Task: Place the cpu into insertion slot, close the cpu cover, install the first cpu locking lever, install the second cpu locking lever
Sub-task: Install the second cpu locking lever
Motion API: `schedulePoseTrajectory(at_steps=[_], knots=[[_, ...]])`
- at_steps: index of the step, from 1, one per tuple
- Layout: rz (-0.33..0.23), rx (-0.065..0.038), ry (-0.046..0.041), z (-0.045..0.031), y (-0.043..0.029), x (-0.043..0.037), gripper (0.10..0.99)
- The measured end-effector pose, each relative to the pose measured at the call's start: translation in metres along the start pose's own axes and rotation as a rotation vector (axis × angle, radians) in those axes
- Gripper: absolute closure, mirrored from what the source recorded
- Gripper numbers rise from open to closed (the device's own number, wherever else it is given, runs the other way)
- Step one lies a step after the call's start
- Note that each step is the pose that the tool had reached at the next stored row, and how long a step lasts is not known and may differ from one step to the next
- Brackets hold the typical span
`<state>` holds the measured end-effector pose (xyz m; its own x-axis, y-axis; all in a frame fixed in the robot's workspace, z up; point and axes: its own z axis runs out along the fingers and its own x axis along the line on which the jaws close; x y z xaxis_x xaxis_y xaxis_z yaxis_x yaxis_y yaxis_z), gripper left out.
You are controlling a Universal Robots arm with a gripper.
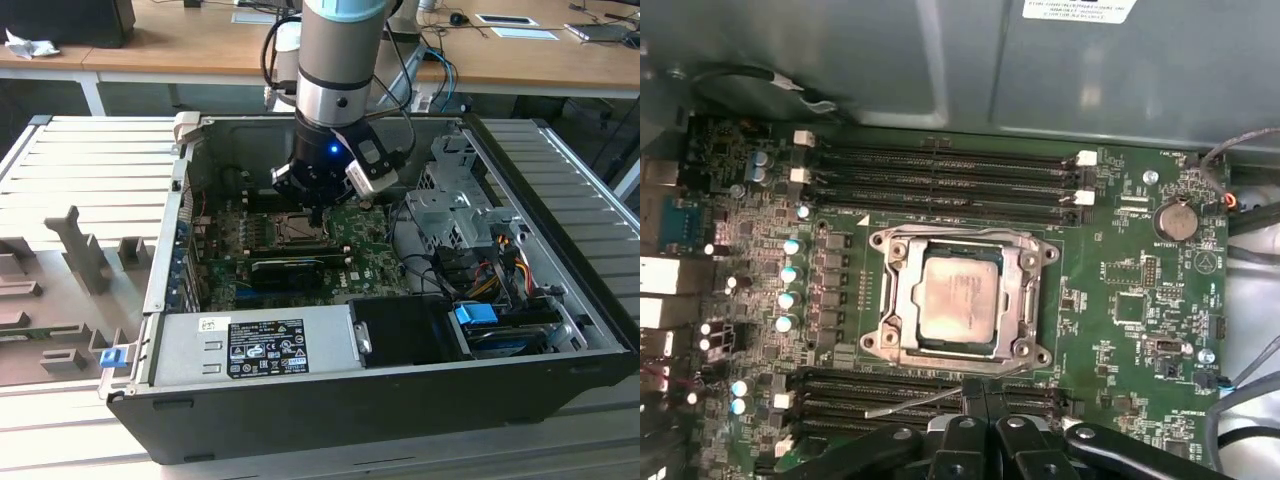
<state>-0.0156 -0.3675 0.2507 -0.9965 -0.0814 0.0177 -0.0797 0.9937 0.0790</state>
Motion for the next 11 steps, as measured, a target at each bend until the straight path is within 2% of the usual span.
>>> schedulePoseTrajectory(at_steps=[1, 2, 3, 4, 6, 11], knots=[[0.000, -0.011, -0.0009, 0.0002, -0.0007, 0.0001, 0.980], [-0.001, -0.032, -0.0026, 0.0008, -0.0028, 0.0002, 0.980], [-0.001, -0.037, -0.0031, 0.0028, -0.0061, 0.0007, 0.980], [-0.001, -0.038, -0.0031, 0.0067, -0.0087, 0.0023, 0.980], [-0.001, -0.038, -0.0030, 0.0099, -0.0106, 0.0050, 0.980], [-0.001, -0.041, -0.0033, 0.0136, -0.0101, 0.0287, 0.980]])
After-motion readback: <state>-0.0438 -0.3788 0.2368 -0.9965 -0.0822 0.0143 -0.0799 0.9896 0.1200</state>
